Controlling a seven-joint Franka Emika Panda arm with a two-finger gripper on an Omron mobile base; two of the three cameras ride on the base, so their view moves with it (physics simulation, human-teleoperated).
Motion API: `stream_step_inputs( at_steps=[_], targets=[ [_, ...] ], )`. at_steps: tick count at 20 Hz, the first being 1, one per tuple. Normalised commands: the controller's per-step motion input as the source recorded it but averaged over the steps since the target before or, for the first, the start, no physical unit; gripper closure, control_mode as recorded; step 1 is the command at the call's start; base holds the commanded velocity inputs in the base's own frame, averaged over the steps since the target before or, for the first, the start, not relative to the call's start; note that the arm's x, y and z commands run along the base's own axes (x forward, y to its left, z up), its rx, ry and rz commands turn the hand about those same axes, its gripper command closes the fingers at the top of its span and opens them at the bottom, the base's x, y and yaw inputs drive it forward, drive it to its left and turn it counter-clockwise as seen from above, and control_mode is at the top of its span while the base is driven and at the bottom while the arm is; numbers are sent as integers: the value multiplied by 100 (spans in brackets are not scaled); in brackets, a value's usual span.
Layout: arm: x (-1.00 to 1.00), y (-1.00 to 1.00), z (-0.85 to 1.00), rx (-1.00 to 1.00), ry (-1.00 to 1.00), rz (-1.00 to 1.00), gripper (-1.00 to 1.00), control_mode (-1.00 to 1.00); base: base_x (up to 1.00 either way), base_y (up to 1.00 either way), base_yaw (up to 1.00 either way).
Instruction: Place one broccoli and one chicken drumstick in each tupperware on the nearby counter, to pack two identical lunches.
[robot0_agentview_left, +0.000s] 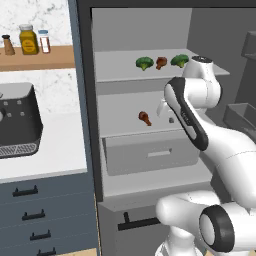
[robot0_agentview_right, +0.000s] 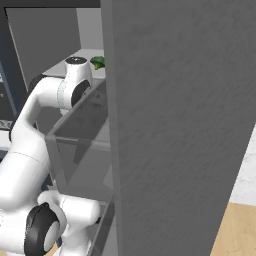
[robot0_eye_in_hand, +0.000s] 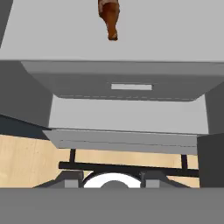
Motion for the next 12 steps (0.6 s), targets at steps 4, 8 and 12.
stream_step_inputs(
  at_steps=[4, 8, 12],
  targets=[
    [-3, 0, 0, 0, -11, 0, -100, -100, 0, 0, 0],
    [-2, 6, 17, 0, -26, -1, -100, -100, 0, 0, 0],
    [0, 3, 41, 0, -26, -1, -100, -100, 0, 0, 0]
  ],
)
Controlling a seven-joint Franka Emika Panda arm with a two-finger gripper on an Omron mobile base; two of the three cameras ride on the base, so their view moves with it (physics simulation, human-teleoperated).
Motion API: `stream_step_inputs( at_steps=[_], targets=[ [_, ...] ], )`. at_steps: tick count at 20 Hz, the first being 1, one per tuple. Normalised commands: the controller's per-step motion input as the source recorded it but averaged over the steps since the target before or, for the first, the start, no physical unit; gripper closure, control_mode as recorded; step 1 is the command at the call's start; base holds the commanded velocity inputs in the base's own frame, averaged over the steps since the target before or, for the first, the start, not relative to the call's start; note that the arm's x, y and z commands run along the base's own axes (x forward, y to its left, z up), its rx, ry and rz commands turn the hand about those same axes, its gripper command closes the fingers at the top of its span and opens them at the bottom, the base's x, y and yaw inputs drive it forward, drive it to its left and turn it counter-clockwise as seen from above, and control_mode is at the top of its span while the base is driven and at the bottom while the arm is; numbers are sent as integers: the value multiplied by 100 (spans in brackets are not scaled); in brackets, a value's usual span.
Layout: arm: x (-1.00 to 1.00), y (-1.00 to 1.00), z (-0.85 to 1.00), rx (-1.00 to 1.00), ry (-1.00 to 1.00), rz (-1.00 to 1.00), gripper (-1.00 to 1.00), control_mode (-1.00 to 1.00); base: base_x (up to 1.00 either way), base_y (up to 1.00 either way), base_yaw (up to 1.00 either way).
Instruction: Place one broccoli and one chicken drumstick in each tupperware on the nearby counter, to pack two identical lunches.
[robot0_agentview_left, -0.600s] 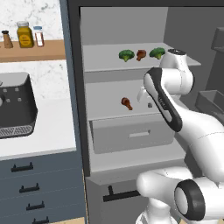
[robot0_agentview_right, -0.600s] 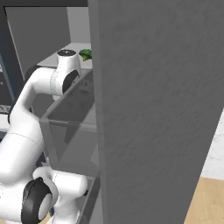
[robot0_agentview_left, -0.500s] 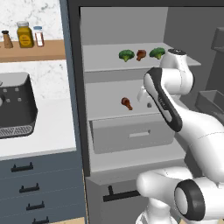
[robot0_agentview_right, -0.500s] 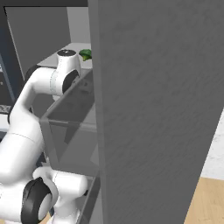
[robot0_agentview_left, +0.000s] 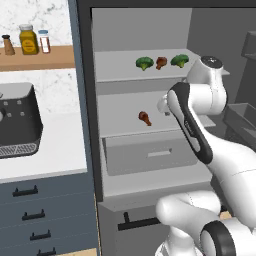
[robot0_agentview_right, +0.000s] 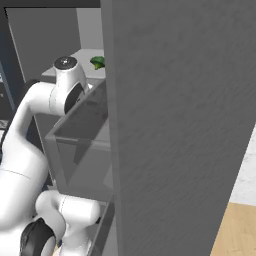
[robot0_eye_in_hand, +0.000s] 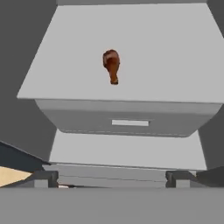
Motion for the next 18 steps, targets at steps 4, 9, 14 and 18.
stream_step_inputs(
  at_steps=[4, 9, 14, 18],
  targets=[
    [0, 0, 51, 0, -29, 0, -100, -100, 0, 0, 0],
    [0, 0, 49, 0, -26, -3, -100, -100, 0, 0, 0],
    [0, 0, 57, 0, -16, -11, -100, -100, 0, 0, 0],
    [0, -8, 58, 2, -6, -19, -100, -100, 0, 0, 0]
  ],
)
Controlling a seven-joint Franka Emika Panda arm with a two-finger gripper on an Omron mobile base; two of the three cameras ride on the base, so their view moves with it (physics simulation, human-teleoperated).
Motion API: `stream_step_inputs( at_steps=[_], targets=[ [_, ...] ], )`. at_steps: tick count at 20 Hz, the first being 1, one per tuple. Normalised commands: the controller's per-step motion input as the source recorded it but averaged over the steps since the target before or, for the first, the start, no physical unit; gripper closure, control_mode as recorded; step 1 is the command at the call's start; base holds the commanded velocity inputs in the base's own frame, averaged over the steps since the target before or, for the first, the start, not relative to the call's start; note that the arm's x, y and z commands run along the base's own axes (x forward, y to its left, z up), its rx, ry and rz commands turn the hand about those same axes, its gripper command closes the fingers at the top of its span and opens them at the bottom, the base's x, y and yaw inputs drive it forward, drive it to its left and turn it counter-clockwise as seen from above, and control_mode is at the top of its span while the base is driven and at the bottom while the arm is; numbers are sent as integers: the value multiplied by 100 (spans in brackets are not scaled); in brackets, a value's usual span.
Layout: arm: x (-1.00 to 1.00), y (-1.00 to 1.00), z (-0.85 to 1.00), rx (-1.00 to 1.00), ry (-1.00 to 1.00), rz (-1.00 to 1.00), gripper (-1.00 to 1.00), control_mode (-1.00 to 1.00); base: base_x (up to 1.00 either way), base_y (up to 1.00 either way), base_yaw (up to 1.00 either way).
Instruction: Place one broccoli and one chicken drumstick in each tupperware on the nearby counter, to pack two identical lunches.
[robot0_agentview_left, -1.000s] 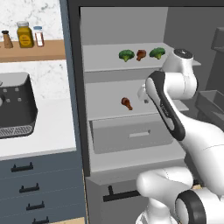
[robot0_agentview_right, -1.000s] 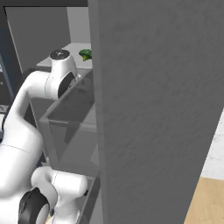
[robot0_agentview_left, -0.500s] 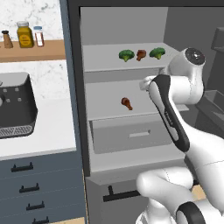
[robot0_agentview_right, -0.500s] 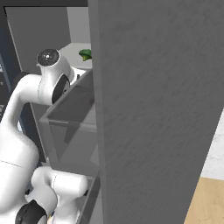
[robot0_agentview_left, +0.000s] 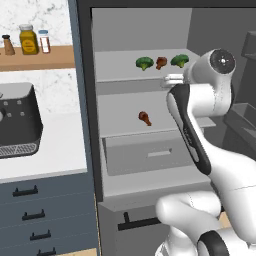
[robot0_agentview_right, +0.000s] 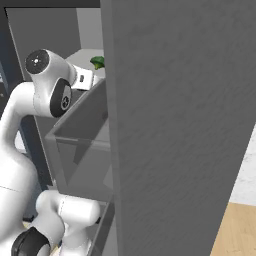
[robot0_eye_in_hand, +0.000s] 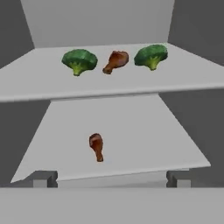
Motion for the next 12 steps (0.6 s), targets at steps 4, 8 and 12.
stream_step_inputs(
  at_steps=[4, 8, 12],
  targets=[
    [0, -20, 47, 13, -1, -17, -100, -100, 0, 0, 0],
    [7, -32, 28, 13, 0, -11, -100, -100, 0, 0, 0],
    [13, -33, 2, 16, -5, -10, -100, -100, 0, 0, 0]
  ],
)
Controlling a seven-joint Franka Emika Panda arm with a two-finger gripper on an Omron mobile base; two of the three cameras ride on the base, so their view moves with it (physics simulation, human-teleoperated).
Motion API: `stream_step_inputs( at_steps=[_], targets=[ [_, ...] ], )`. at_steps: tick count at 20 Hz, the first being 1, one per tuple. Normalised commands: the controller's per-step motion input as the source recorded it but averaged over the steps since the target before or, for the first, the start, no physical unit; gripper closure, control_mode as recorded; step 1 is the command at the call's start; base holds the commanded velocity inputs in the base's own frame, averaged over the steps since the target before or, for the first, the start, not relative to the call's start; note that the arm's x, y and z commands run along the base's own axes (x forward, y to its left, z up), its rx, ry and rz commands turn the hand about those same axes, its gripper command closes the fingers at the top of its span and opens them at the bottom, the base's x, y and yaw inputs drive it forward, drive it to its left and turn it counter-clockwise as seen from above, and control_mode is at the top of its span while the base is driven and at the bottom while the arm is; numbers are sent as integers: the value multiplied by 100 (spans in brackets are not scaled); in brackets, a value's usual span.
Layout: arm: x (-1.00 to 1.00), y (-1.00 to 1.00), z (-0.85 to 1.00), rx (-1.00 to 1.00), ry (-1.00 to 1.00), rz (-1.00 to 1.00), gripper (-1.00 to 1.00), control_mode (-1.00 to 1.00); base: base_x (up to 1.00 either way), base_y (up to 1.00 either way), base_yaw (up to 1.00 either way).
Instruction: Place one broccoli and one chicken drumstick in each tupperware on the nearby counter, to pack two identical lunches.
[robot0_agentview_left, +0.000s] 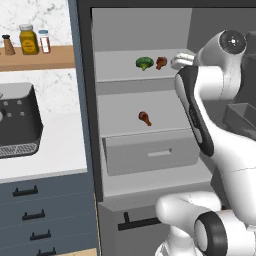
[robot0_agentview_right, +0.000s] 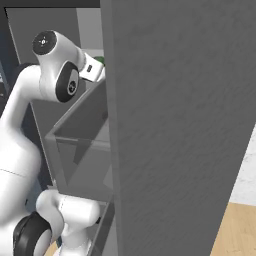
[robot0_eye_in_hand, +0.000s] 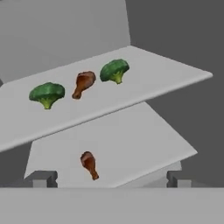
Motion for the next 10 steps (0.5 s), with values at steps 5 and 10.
stream_step_inputs(
  at_steps=[5, 10],
  targets=[
    [23, -7, -1, 9, -15, -8, -100, -100, 0, 0, 0],
    [41, -19, 0, 9, -1, -10, -100, -100, 0, 0, 0]
  ],
)
